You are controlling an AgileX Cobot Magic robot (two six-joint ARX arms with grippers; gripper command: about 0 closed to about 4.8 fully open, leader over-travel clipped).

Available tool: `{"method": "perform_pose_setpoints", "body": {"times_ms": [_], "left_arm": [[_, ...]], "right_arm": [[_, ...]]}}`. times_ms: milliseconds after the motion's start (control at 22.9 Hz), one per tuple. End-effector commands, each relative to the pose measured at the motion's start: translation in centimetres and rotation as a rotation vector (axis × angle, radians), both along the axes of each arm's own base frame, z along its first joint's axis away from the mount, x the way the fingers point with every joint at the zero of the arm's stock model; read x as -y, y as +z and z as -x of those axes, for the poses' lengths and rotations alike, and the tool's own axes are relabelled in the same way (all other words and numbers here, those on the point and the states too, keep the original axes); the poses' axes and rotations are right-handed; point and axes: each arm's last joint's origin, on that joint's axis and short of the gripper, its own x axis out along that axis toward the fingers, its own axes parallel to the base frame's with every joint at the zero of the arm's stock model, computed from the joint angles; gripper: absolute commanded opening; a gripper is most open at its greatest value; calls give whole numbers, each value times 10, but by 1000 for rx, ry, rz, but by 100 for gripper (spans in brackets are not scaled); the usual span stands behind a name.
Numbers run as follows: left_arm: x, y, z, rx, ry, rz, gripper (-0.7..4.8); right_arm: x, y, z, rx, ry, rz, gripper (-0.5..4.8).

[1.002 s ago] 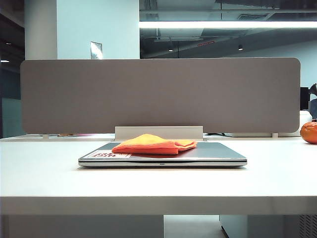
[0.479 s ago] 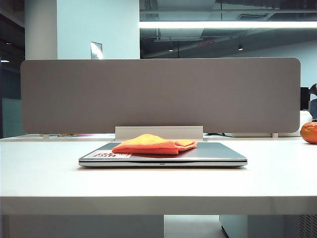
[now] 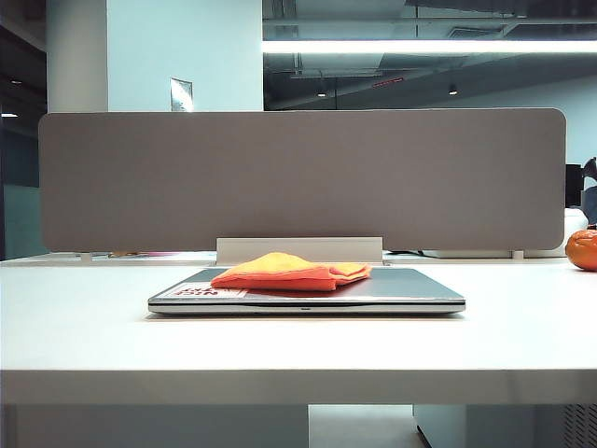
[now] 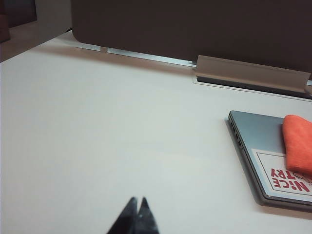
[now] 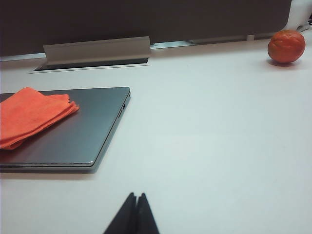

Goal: Pick up the orange rag and put it over the laptop.

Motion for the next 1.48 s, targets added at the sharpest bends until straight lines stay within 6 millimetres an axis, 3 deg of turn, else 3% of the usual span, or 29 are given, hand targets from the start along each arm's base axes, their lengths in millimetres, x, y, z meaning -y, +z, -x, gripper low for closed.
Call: {"method": "perform_pose_setpoints", "body": {"times_ms": [44, 1482], "left_arm": [[2, 2, 0, 15, -18, -6, -6], [6, 2, 0, 15, -59, -24, -6]], "right_arm": [[0, 0, 0, 9, -2, 0, -5], [0, 0, 0, 9, -2, 0, -5]]}}
